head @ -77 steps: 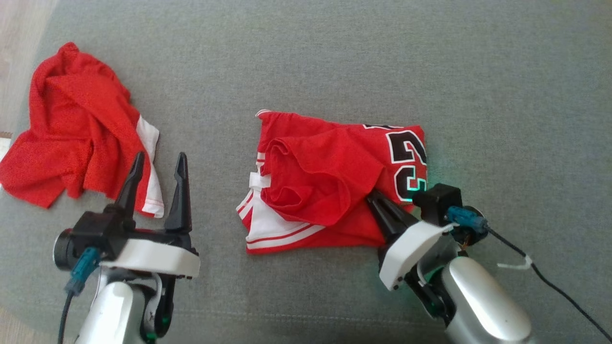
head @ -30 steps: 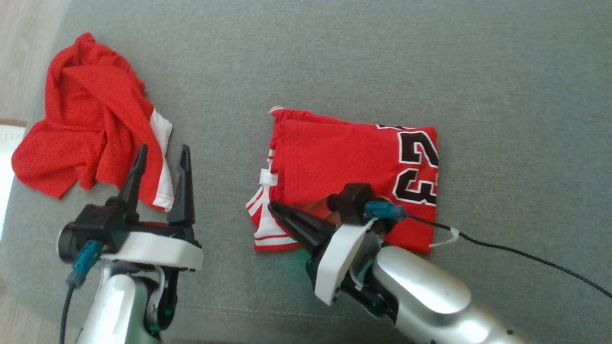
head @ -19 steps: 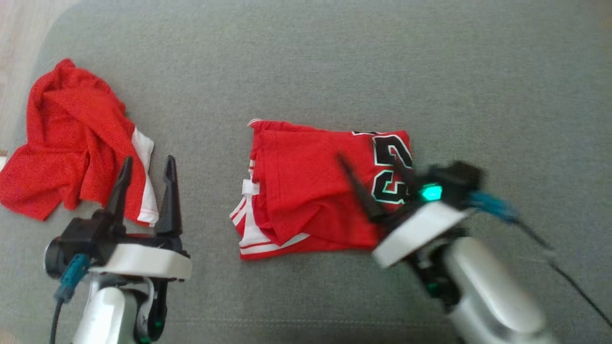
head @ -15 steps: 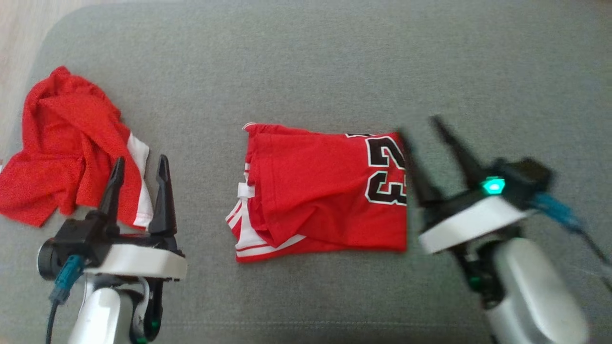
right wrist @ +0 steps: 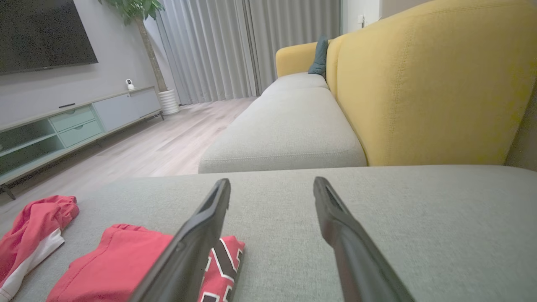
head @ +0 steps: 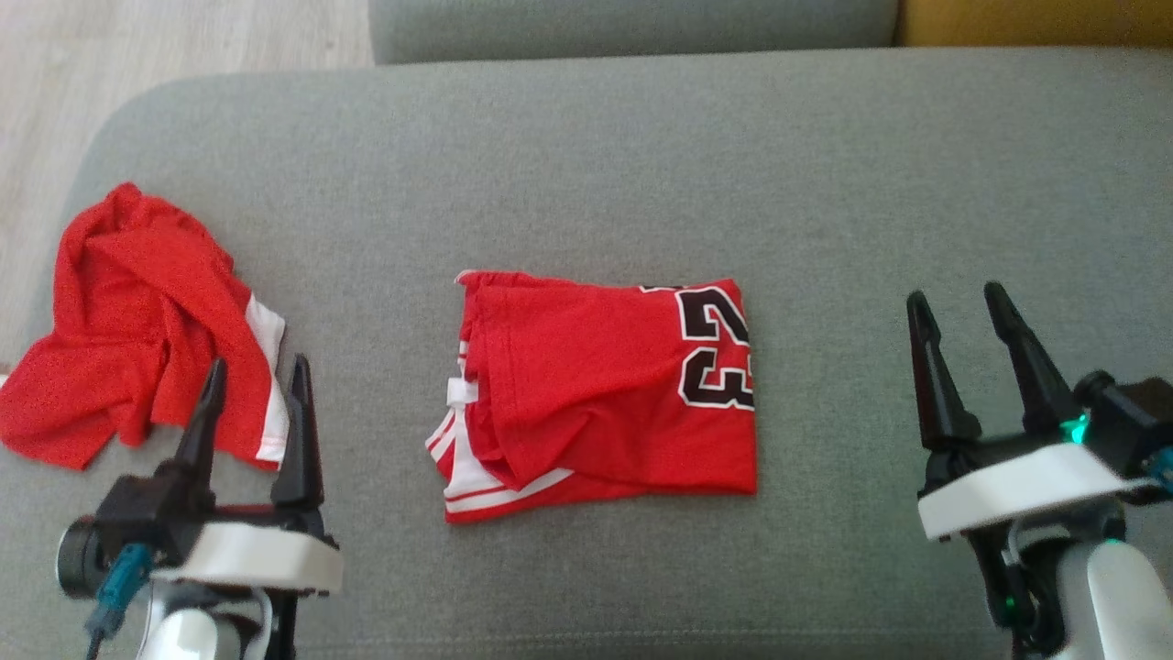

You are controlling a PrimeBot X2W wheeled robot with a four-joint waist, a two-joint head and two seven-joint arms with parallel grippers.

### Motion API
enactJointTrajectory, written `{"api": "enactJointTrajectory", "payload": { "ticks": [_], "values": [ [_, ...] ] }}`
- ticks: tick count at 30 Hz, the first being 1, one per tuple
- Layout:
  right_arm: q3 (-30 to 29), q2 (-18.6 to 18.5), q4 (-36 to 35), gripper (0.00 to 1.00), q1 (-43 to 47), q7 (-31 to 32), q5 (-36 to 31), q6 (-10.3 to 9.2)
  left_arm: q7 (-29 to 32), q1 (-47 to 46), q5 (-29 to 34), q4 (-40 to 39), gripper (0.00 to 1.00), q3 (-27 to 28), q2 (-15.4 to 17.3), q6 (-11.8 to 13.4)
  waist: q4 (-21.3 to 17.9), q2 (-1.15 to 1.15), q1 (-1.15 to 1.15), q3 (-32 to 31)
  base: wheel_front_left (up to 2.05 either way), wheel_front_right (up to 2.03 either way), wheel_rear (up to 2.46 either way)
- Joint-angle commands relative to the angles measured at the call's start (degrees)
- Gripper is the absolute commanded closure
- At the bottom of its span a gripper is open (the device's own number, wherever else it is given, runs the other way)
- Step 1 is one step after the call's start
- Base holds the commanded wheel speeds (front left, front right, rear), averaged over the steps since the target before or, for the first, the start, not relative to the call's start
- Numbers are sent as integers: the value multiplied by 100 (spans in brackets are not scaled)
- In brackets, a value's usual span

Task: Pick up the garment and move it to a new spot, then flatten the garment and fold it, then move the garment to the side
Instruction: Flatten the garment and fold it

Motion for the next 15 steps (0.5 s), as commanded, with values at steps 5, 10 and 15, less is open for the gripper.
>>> {"api": "enactJointTrajectory", "payload": {
  "ticks": [5, 10, 15],
  "values": [
    [54, -4, -317, 0, 193, 97, -30, -5, 42, 86, 65, -273, 0, 138, 169, 53, -66, 0, 0, -280, 0, 0, 0],
    [10, 5, -343, 0, 381, 147, -9, -5, 118, 254, 79, -312, 0, 91, 196, 87, -88, 0, 0, -420, 0, 0, 0],
    [-28, 18, -391, 0, 480, 193, -9, -5, 165, 326, 77, -347, 0, 54, 217, 104, -95, 0, 0, -456, 0, 0, 0]
  ]
}}
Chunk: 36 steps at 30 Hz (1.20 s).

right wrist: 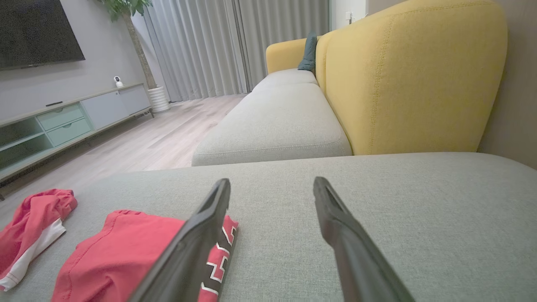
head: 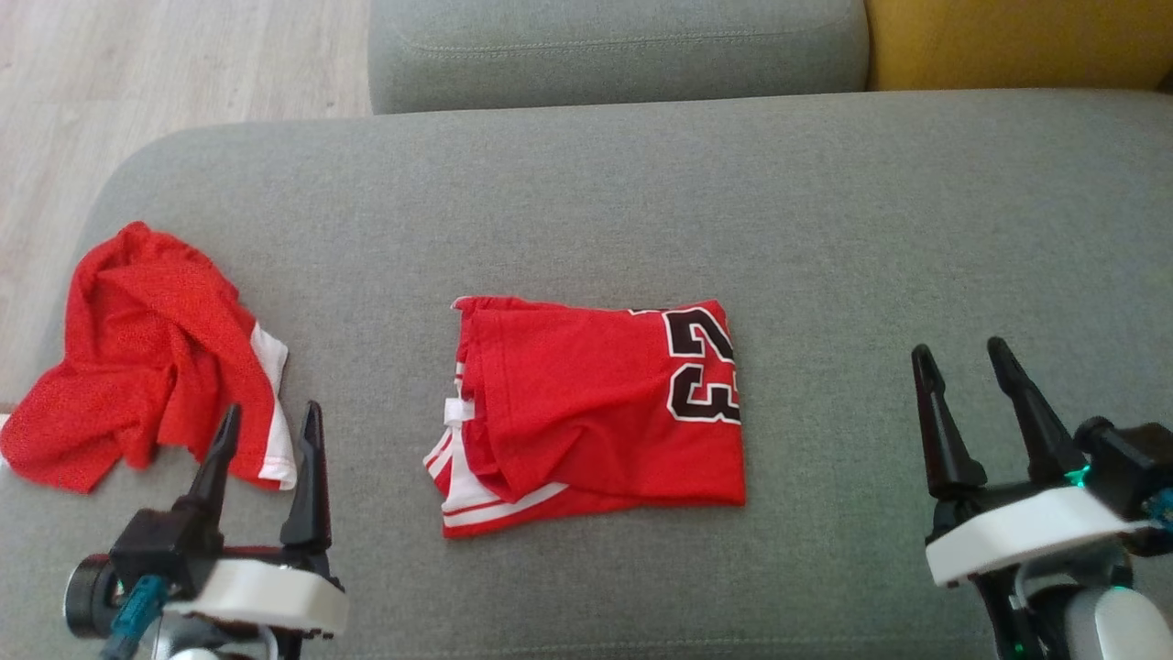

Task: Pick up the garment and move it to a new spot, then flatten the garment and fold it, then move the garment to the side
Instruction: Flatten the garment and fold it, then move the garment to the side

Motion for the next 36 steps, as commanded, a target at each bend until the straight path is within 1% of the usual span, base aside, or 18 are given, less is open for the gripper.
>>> {"api": "enactJointTrajectory", "payload": {
  "ticks": [1, 21, 27, 31, 36],
  "values": [
    [89, -6, -239, 0, -116, 24, -11, -5, 12, -187, 23, -228, 0, 174, 122, 22, 1, 0, 0, 9, 0, 0, 0],
    [84, 27, -229, 0, -139, 55, -51, -5, -5, -261, -17, -236, 0, 125, 177, 90, 13, 0, 0, 89, 0, 0, 0],
    [107, 6, -202, 0, -251, 118, -125, -5, -27, -424, -16, -295, 0, 95, 190, 81, 87, 0, 0, 301, 0, 0, 0],
    [241, -49, 23, 0, -505, 231, -170, -5, -63, -712, -8, -344, 0, 43, 180, 28, 216, 0, 0, 620, 0, 0, 0],
    [594, -76, 699, 0, -937, 343, -157, -5, -138, -1123, -18, -254, 0, -27, 135, -89, 413, 0, 0, 1018, 0, 0, 0]
  ]
}}
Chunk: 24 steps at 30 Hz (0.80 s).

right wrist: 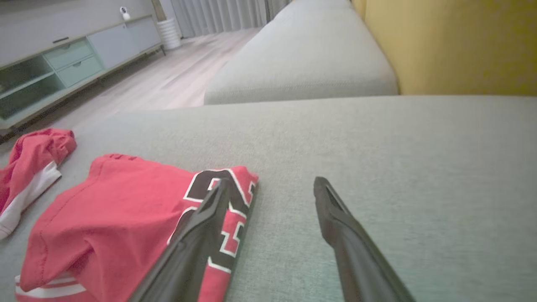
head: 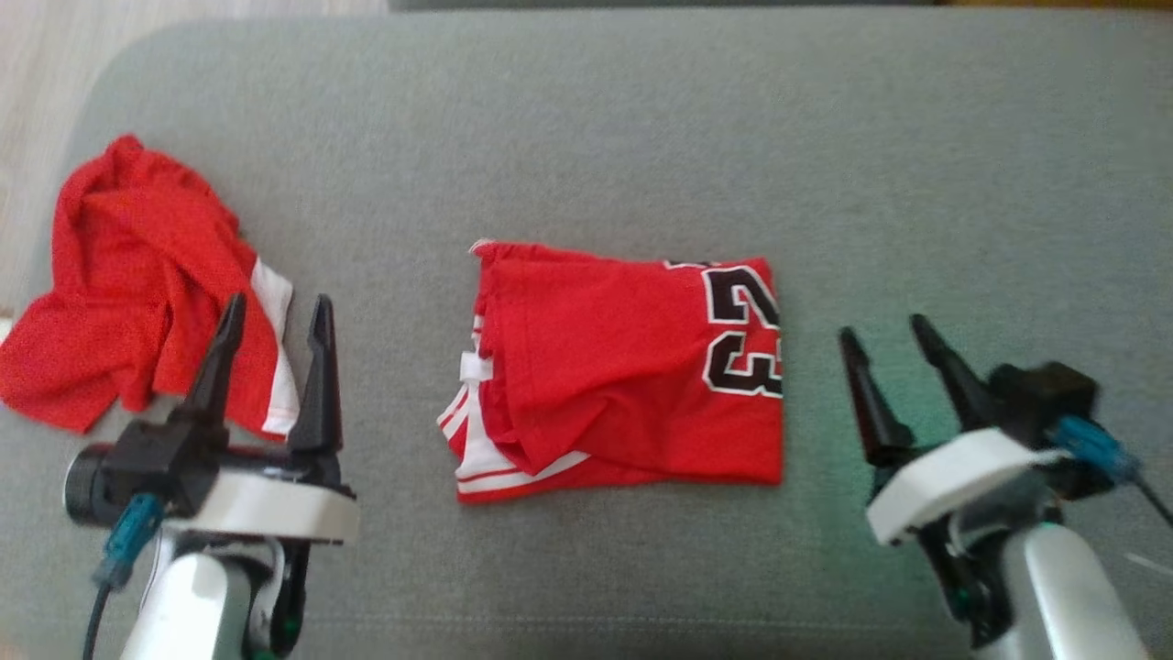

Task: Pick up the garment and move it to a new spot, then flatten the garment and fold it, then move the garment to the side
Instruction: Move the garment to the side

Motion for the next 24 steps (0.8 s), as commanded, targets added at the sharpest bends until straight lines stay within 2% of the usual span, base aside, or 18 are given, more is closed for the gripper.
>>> {"api": "enactJointTrajectory", "payload": {
  "ticks": [1, 7, 11, 12, 13, 15, 20, 24],
  "values": [
    [164, -45, -118, 0, -194, 20, 5, -5, -49, -233, -19, -141, 0, 161, 59, -15, 149, 0, 0, 190, 0, 0, 0],
    [430, 28, 928, 0, -621, 207, 128, -5, -111, -536, -6, 36, 0, 102, -52, -134, 317, 0, 0, 423, 0, 0, 0],
    [543, 74, 1561, 0, -835, 638, 193, -5, -124, -635, 25, 101, 0, 152, -121, -179, 336, 0, 0, 497, 0, 0, 0],
    [555, 81, 1636, 4, -867, 714, 218, -5, -124, -643, 37, 100, 0, 166, -136, -186, 334, 0, 0, 499, 0, 0, 0],
    [583, 86, 1693, 46, -895, 789, 237, -5, -125, -648, 48, 99, 0, 182, -149, -196, 328, 0, 0, 501, 0, 0, 0],
    [624, 93, 1737, 100, -945, 837, 263, -5, -125, -653, 72, 98, 0, 218, -171, -216, 306, 0, 0, 494, 0, 0, 0],
    [757, 59, 1572, 100, -1013, 768, 237, -5, -126, -612, 154, 69, 0, 313, -189, -258, 143, 0, 0, 453, 0, 0, 0],
    [860, -77, 1258, 100, -1068, 676, 124, -5, -126, -589, 222, 9, 0, 376, -168, -307, -133, 0, 0, 463, 0, 0, 0]
  ]
}}
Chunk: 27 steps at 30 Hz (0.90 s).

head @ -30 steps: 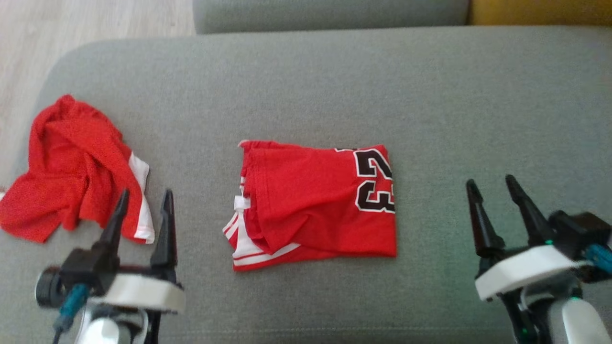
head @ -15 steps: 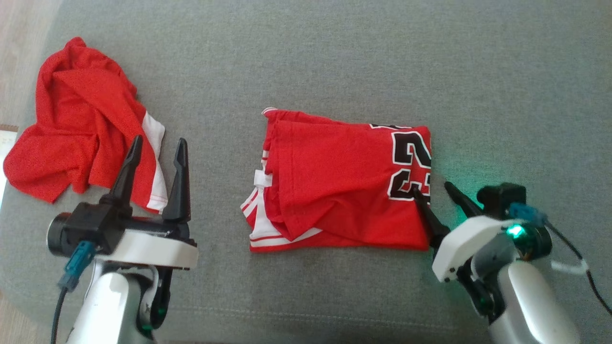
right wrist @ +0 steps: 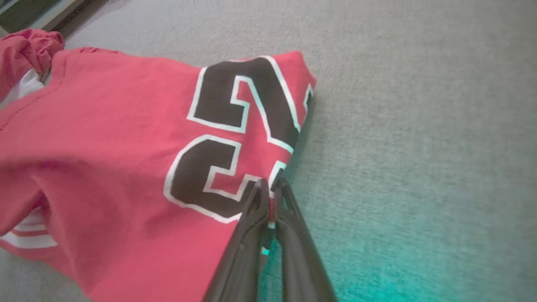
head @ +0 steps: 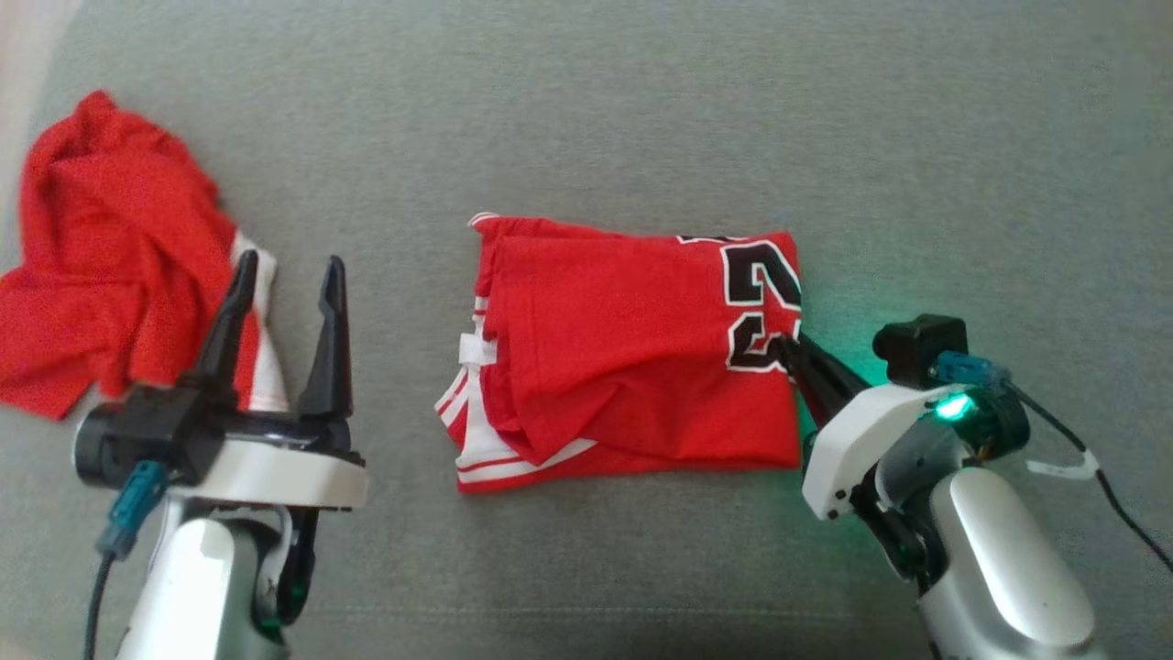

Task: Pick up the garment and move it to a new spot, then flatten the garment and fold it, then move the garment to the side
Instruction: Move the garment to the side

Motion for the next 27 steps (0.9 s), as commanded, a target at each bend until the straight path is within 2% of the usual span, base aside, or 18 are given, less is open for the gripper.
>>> {"api": "enactJointTrajectory", "payload": {
  "ticks": [1, 6, 11, 19, 27],
  "values": [
    [121, -97, -301, 100, -55, -88, -68, -5, -69, -178, 70, -238, 0, 287, 88, -11, -237, 0, 0, 1, 0, 0, 0],
    [280, -248, -568, 100, -160, -164, -138, -5, -69, -114, 135, -272, 0, 388, 169, -50, -898, 0, 0, -30, 0, 0, 0],
    [349, -419, -547, 100, -367, -210, -60, -5, -69, -172, 230, -344, 0, 338, 225, -109, -1472, 0, 0, -9, 0, 0, 0],
    [279, -756, -275, 100, -958, -507, 51, -5, -66, -374, 311, -451, 0, 222, 289, -193, -1951, 0, 0, 252, 0, 0, 0],
    [-552, -1302, 144, 100, -1916, -814, 74, -5, 67, -648, 364, -715, 0, 152, 451, -279, -2270, 0, 0, 737, 0, 0, 0]
  ]
}}
